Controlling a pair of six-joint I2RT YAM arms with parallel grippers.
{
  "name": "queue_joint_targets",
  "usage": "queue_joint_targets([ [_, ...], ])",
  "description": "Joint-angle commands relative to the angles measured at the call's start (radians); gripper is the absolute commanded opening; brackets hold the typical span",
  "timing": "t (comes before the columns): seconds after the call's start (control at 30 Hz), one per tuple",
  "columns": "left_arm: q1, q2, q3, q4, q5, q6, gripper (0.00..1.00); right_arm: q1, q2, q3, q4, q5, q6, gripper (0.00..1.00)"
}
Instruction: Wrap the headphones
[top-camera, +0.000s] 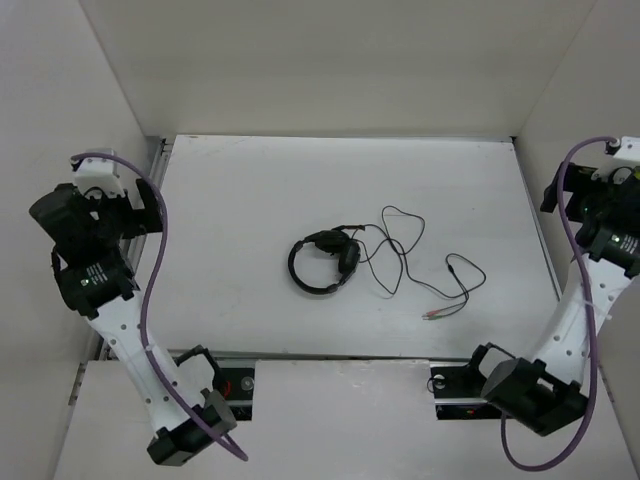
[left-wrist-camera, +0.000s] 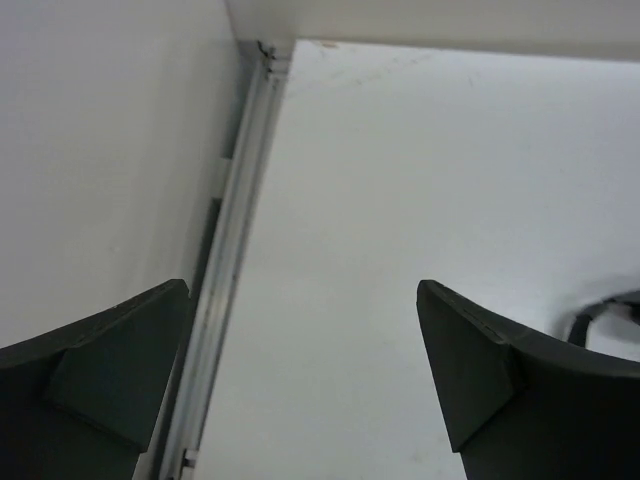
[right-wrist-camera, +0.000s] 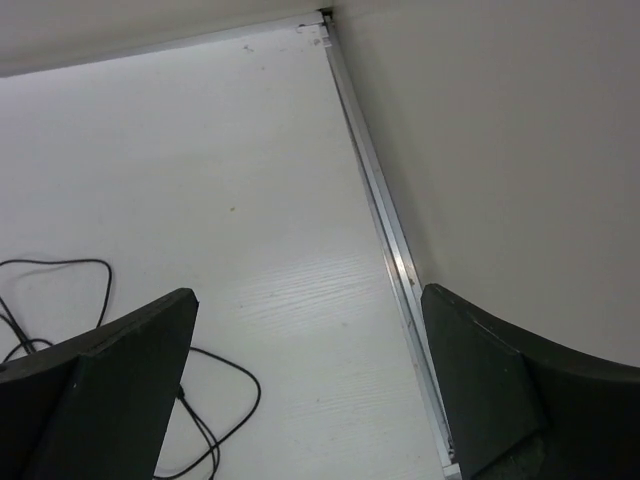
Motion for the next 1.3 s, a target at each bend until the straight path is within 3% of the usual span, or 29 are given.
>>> queue_joint_targets([
  [0.0,-0.101,-0.016,0.064,-0.154,-0.03,-0.013,1.0,0.083,-0.1,-0.048,0.114,0.035,0.003,1.0],
  [0.23,-0.446,0.047,0.081,-0.188,-0.209,-0.09,1.0,0.362,-0.256,-0.178,0.248,0.175,-0.051,1.0],
  [0.43,-0.618,0.104,0.012,-0.195,-0.221,-0.125,1.0,0.581,-0.256,-0.264,0.205,0.197,0.012,1.0],
  [0.73,-0.901,0.171,-0.201,-0.129,-0.269,-0.196,1.0,0.604,-0.187,-0.359,0.225,0.06,0.109,1.0],
  [0.97,-1.011,0.226,-0.374,0.05,-0.324,-0.349,1.0,0.59,-0.181,-0.382,0.248,-0.03,0.198,1.0],
  [1.27,-1.091,0.403,-0.462,0.28,-0.372,-0.504,0.93,0.536,-0.19,-0.393,0.258,-0.072,0.236,1.0],
])
